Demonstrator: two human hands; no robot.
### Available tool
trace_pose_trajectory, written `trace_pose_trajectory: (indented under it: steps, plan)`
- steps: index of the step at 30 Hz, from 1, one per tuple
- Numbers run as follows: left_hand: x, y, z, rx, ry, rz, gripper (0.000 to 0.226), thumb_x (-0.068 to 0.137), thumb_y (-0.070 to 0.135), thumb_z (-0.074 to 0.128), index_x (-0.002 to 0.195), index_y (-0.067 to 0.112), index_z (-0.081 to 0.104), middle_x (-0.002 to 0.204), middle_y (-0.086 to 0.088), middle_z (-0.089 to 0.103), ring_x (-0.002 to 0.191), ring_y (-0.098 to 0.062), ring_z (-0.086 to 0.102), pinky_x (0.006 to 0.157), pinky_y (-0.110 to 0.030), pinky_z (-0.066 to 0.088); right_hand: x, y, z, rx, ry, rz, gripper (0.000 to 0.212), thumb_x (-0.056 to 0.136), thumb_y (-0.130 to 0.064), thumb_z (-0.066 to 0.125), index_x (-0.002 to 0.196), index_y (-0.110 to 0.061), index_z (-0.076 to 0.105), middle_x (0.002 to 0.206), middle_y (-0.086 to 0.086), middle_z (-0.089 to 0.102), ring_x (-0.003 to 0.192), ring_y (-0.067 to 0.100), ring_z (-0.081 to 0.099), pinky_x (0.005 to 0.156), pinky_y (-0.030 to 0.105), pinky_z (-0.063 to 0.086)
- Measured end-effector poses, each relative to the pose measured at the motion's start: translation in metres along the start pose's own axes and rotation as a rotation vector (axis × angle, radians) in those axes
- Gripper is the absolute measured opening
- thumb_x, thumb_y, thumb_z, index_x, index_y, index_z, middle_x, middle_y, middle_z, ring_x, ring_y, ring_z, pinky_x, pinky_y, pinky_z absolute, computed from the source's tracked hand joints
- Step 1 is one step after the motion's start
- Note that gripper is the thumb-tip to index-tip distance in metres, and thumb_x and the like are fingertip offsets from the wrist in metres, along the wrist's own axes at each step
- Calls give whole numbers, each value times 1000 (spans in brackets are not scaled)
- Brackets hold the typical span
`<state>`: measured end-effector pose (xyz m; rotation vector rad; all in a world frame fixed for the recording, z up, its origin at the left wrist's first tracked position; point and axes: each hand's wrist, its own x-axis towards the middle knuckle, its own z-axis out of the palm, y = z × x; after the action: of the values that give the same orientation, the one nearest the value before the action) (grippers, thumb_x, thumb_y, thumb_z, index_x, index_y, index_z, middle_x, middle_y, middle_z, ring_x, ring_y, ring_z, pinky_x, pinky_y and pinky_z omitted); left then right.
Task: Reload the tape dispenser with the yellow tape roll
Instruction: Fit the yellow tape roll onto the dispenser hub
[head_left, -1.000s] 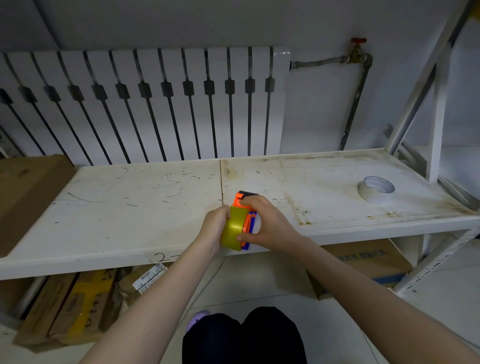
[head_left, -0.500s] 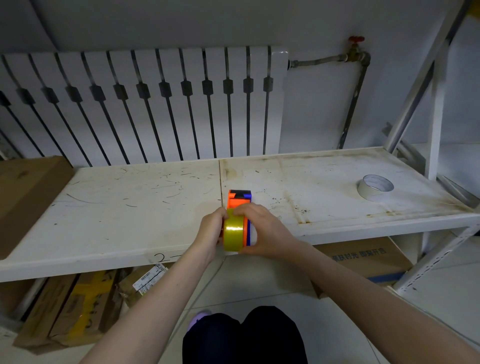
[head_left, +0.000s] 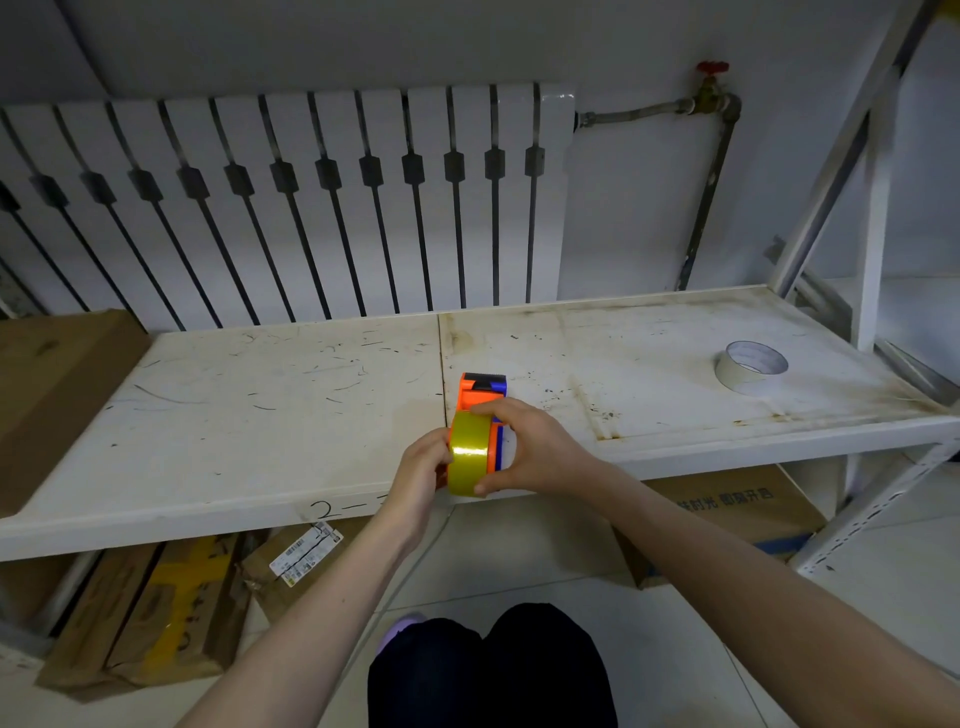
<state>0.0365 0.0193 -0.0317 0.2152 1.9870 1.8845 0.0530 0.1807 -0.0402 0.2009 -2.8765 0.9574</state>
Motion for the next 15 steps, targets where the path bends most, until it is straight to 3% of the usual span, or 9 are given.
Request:
trace_pose_trajectory:
  steps: [3,6,8,11,15]
  plan:
    - [0,-7,-2,21,7,30,40,62,12,47,98,5,64,93,-14,62,88,-22,57,70,-28,47,-2,-1,0,2,20,6,87,62,-41,83,135,-26,39,137,-1,47,122,18,46,96,35,48]
    - [-2,4,1,-19,108,-33,9,71,13,52,75,11,60,78,-9,57,74,-21,53,62,-28,42,-5,0,7,-62,46,-78,87,60,-42,84,133,-24,41,137,-1,47,124,16,43,98,28,40]
    - [0,13,5,-38,163,-108,17,85,12,49,69,14,52,70,-5,52,64,-17,49,56,-25,38,-6,1,12,-101,60,-148,86,58,-41,85,132,-24,43,136,-2,48,124,15,42,97,26,40]
    - [4,23,10,-83,159,-195,15,88,15,44,74,15,49,69,-3,50,60,-15,48,51,-25,36,-6,2,14,-124,73,-198,87,58,-41,84,132,-25,42,135,-3,48,125,14,41,97,31,46]
    - [8,27,14,-89,154,-266,11,87,18,42,82,14,51,74,-6,53,63,-18,52,51,-25,39,-8,2,5,-77,31,-162,90,58,-46,83,133,-26,38,137,-5,44,123,11,41,96,26,43]
